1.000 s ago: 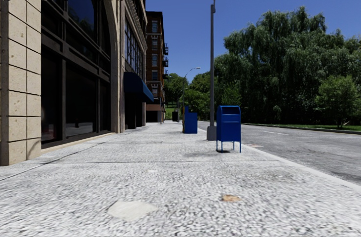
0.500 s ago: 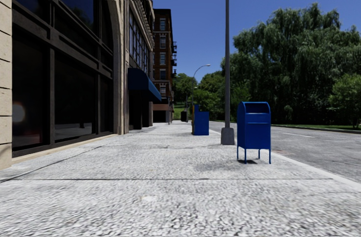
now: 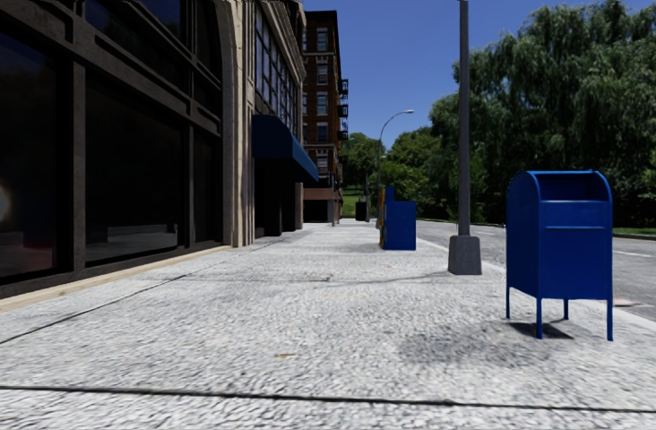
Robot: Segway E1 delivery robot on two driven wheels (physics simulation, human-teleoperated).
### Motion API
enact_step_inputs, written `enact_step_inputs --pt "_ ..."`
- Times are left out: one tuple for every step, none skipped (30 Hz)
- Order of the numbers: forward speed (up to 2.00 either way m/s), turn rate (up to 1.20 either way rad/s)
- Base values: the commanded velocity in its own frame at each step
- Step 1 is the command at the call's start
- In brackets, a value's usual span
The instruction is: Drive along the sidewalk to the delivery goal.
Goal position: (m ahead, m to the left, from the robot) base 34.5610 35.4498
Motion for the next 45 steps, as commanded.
enact_step_inputs --pt "2.0 0.0" --pt "2.0 0.0" --pt "2.0 0.0" --pt "2.0 0.0" --pt "2.0 0.0" --pt "2.0 0.0" --pt "2.0 0.0" --pt "2.0 0.0" --pt "2.0 0.0" --pt "2.0 0.0" --pt "2.0 0.0" --pt "2.0 0.0" --pt "2.0 0.0" --pt "2.0 0.0" --pt "2.0 0.0" --pt "2.0 0.0" --pt "2.0 0.0" --pt "2.0 0.0" --pt "2.0 0.0" --pt "2.0 0.0" --pt "2.0 0.0" --pt "2.0 0.0" --pt "2.0 0.0" --pt "2.0 0.0" --pt "2.0 0.0" --pt "2.0 0.0" --pt "2.0 0.0" --pt "2.0 0.0" --pt "2.0 0.0" --pt "2.0 0.0" --pt "2.0 0.0" --pt "2.0 0.0" --pt "2.0 0.0" --pt "2.0 0.0" --pt "2.0 0.0" --pt "2.0 0.0" --pt "2.0 0.0" --pt "2.0 0.0" --pt "2.0 0.0" --pt "2.0 0.0" --pt "2.0 0.0" --pt "2.0 0.0" --pt "2.0 0.0" --pt "2.0 0.0" --pt "2.0 0.0"
